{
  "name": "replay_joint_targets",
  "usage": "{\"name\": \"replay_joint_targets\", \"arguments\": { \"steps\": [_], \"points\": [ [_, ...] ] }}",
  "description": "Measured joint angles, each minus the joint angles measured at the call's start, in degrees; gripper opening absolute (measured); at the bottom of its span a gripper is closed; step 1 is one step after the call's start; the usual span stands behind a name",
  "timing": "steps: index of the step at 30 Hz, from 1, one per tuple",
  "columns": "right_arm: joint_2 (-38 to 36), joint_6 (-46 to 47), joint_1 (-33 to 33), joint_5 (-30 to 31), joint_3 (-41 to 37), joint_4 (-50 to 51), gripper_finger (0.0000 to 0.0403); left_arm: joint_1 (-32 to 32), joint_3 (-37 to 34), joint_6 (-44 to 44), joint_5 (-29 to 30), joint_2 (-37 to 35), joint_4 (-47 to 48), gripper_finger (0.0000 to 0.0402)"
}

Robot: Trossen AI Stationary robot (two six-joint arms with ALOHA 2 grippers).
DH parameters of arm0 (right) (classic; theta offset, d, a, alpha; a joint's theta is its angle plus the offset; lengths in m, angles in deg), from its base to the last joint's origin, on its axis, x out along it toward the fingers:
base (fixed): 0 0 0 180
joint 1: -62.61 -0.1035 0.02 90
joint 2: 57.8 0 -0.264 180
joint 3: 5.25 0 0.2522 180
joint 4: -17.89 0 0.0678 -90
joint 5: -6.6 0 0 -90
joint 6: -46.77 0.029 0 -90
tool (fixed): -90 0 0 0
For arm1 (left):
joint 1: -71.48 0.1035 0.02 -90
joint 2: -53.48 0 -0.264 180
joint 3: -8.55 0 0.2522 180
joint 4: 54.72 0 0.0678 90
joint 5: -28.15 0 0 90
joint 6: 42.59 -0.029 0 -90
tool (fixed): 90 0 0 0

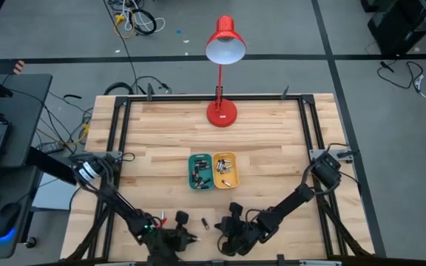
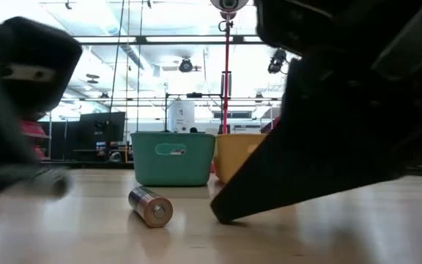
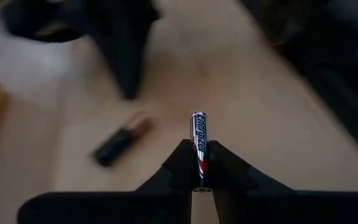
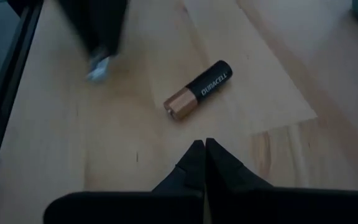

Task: Sort batteries
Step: Put the white battery into the yellow bin

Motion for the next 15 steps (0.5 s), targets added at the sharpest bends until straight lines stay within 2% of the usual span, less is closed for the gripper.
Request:
{"name": "replay_joint_targets", "arguments": {
  "steps": [5, 15],
  "points": [
    [0.0, 1.42, -1.44, 1.34, -0.01, 0.3, 0.0, 1.82, 0.03, -0.24, 2.2, -3.66, 4.04, 0.0044],
    [-0.07, 5.76, -2.47, 2.77, -0.02, 2.24, 0.0, 9.94, 0.09, -9.89, 2.03, -9.66, 10.41, 0.0045]
  ]
}}
